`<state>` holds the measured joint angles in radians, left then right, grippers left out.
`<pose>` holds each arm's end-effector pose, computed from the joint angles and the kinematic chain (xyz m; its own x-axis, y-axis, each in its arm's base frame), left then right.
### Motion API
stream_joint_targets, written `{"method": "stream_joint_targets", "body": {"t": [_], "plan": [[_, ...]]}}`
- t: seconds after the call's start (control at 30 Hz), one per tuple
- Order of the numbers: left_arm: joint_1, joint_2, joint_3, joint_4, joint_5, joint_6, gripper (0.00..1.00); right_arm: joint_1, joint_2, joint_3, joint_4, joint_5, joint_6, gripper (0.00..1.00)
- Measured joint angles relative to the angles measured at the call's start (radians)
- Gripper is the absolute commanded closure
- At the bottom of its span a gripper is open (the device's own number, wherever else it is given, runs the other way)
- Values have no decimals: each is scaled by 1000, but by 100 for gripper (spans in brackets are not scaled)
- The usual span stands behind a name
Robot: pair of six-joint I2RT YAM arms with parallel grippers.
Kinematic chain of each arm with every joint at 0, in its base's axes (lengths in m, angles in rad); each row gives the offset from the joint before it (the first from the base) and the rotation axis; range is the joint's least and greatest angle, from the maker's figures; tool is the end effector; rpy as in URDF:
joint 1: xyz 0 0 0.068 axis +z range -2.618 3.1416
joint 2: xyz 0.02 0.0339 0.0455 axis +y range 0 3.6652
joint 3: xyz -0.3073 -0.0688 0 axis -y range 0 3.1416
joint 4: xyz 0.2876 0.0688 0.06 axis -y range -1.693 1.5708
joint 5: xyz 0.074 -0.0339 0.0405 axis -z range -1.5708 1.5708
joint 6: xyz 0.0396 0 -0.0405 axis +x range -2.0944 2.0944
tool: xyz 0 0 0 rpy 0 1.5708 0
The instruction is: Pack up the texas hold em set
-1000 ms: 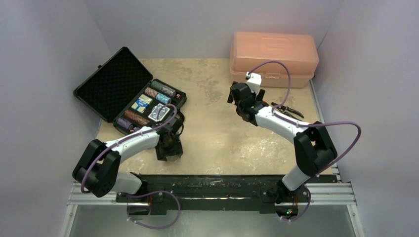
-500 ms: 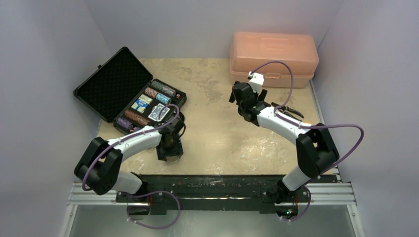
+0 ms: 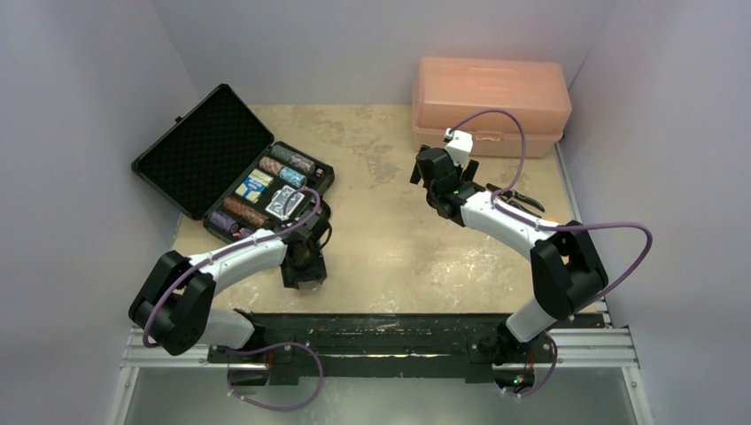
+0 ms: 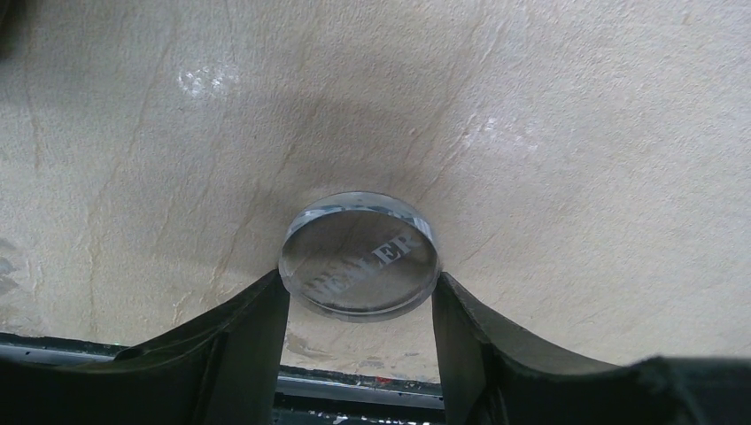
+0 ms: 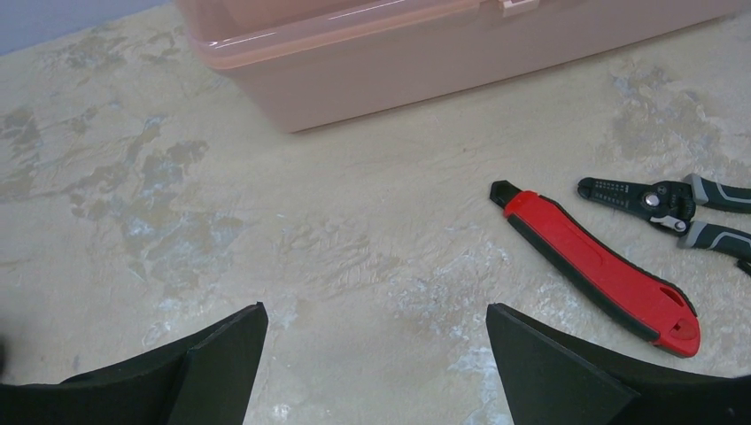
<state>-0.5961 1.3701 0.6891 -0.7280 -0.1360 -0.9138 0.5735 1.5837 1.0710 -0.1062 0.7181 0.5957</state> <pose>0.2001 -0.1293 0.1684 -0.9249 -0.3205 -0.2043 -0.3180 0.9470 -0.0458 0.3405 0.1889 0.2718 -0.3801 0.2575 -0.8884 0.3079 0.9409 0.1411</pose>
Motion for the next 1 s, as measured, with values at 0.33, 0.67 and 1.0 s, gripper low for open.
{"method": "stream_joint_targets", "body": {"t": [0.33,0.67,1.0], "plan": [[-1,-14,-8,5,-3,1,76,-3,0,0,2,-4,0,1],[-1,-28,-8,16,-19,6,77,-3,0,-13,8,-6,0,1],[-1,-75,10,3,-51,16,77,-3,0,-16,10,-7,0,1]]}}
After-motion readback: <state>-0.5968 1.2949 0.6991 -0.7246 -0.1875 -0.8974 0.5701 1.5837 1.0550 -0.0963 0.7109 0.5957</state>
